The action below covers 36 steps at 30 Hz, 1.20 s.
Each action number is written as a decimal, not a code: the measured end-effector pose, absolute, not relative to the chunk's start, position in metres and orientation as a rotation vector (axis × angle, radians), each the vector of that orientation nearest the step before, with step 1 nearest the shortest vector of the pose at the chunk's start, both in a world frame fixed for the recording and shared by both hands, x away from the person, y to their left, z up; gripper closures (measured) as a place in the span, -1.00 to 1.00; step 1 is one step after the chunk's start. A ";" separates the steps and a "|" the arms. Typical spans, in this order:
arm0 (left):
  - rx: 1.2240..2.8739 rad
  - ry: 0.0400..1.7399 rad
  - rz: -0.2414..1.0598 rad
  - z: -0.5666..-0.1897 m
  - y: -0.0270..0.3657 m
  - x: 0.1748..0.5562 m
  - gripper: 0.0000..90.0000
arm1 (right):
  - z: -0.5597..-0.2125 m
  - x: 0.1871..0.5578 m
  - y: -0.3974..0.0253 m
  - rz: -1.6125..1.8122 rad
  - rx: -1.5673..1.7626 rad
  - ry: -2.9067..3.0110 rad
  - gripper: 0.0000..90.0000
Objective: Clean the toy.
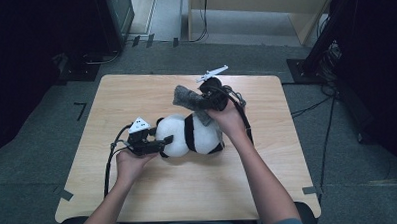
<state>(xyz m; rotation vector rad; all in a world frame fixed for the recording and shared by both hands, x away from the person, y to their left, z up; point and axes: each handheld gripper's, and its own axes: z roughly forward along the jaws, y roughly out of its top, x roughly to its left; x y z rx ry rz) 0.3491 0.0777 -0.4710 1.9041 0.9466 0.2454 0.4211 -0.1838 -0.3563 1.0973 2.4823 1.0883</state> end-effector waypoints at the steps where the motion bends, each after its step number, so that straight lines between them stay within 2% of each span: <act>1: 1.904 0.947 0.246 -0.471 0.078 0.349 -0.32 | -0.357 0.422 -0.178 1.087 1.087 2.490 0.65; 13: 1.896 0.960 0.251 -0.470 0.076 0.348 -0.29 | -0.376 0.431 -0.117 1.019 1.009 2.619 0.65; 21: 1.901 0.976 0.250 -0.469 0.076 0.347 -0.15 | -0.383 0.430 -0.088 0.988 0.919 2.700 0.63; 26: 1.893 0.990 0.227 -0.472 0.077 0.350 -0.13 | -0.393 0.434 -0.091 0.917 0.933 2.697 0.57; 36: 1.888 1.015 0.234 -0.474 0.075 0.351 -0.13 | -0.397 0.444 -0.117 0.901 1.035 2.674 0.59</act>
